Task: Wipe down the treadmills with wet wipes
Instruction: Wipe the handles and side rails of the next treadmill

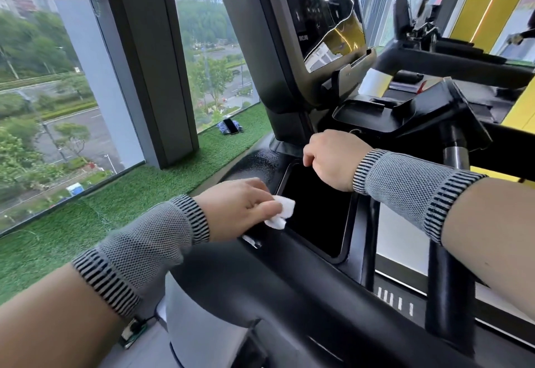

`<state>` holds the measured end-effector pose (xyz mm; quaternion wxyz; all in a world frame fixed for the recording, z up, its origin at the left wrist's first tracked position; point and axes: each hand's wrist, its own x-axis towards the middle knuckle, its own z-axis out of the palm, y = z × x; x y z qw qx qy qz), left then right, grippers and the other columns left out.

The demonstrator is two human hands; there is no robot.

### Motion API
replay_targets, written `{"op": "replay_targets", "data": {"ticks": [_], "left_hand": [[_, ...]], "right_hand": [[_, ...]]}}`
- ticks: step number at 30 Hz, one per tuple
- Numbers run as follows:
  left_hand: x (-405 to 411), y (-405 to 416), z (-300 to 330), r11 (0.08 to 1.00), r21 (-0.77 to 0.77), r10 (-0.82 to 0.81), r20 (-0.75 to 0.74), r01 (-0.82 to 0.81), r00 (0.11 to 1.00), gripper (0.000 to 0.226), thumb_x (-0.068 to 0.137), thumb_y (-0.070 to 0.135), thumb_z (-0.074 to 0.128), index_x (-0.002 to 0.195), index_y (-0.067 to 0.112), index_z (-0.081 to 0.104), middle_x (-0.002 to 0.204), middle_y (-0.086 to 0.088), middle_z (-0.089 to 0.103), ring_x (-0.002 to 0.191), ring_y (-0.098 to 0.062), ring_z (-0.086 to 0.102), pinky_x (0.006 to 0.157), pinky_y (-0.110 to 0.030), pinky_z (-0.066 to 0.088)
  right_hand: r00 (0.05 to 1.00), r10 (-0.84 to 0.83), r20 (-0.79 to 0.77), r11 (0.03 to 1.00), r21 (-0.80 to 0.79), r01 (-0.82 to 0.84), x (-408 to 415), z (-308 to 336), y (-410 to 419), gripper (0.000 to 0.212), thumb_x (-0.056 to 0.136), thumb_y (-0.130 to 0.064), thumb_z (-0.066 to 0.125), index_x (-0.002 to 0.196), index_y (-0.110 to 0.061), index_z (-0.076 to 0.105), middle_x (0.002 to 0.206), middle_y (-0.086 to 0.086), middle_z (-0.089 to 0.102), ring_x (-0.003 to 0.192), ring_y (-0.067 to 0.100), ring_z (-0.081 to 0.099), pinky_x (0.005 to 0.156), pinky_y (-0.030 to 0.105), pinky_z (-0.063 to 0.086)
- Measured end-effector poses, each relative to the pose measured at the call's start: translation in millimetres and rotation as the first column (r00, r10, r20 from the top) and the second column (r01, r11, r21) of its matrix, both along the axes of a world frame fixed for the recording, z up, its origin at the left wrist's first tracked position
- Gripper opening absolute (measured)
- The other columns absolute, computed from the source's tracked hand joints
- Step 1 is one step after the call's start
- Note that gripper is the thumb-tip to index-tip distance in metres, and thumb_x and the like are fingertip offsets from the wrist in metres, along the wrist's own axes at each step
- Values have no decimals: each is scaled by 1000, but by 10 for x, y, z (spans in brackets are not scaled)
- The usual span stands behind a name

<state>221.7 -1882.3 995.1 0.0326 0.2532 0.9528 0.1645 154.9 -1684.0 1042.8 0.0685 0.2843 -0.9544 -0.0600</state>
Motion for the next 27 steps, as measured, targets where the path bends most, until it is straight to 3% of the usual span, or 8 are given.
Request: {"op": "replay_targets", "data": {"ticks": [4, 7, 13, 17, 19, 21, 25, 27], "left_hand": [[-71, -179, -76, 997, 3, 77, 81, -78, 994, 47, 100, 49, 32, 143, 32, 42, 153, 12, 29, 141, -2, 23, 115, -18, 13], [-201, -169, -85, 984, -68, 175, 151, -167, 973, 54, 99, 51, 27, 150, 37, 20, 159, 14, 7, 146, -4, 8, 120, -29, 5], [-411, 153, 37, 988, -56, 149, 128, -143, 981, 54, 100, 49, 27, 151, 34, 19, 161, 8, 4, 148, -11, 2, 121, -33, 2], [-363, 247, 54, 980, 149, 105, 195, -135, 975, 41, 102, 32, 39, 142, 33, 41, 153, 9, 33, 142, -9, 25, 117, -27, 16], [-314, 246, 53, 874, 408, 149, 294, -265, 944, 40, 98, 12, 43, 133, 30, 52, 127, 1, 59, 112, -13, 54, 95, -21, 40], [-300, 208, 64, 744, 562, 187, 343, -361, 920, 45, 92, -2, 41, 128, 22, 51, 122, -4, 62, 105, -18, 56, 89, -23, 42], [-275, 115, 68, 502, 735, 165, 436, -456, 885, 55, 91, -14, 29, 141, 9, 35, 139, -6, 47, 119, -25, 56, 85, -20, 47], [-201, 75, 59, 597, 671, 259, 358, -440, 897, 52, 93, -13, 32, 140, 9, 36, 141, -6, 47, 114, -18, 56, 86, -20, 46]], "right_hand": [[1000, 15, -24, 1000, 15, -15, -10, -30, 1, 32, 91, -12, 41, 108, -23, 66, 118, -3, 58, 112, 20, 48, 92, 33, 42], [1000, 10, -22, 1000, 13, -10, 3, -24, 0, 34, 90, -11, 41, 109, -23, 67, 117, -2, 59, 112, 21, 49, 91, 32, 40], [1000, -28, -2, 999, -33, 28, 30, -9, 108, 33, 90, -10, 42, 108, -23, 67, 115, -2, 61, 113, 20, 49, 92, 31, 39], [1000, -4, -28, 976, -220, -2, 82, -2, 126, 28, 87, -13, 49, 105, -19, 70, 108, 1, 66, 105, 22, 57, 90, 27, 40], [998, 47, -31, 928, -368, -55, 153, 5, 26, 20, 86, -17, 57, 101, -18, 70, 97, -2, 68, 94, 17, 61, 84, 21, 41], [995, 102, 5, 906, -414, -91, 213, -12, -121, 17, 87, -24, 61, 102, -20, 69, 88, -5, 67, 85, 14, 62, 80, 19, 44], [987, 119, 105, 980, -172, -99, 173, -160, -312, 31, 90, -35, 54, 117, -22, 64, 100, 0, 67, 97, 19, 61, 87, 28, 47], [991, 118, 70, 991, -71, -113, 90, -195, -308, 35, 93, -37, 49, 123, -24, 61, 111, 3, 63, 107, 23, 56, 91, 31, 45]]}}
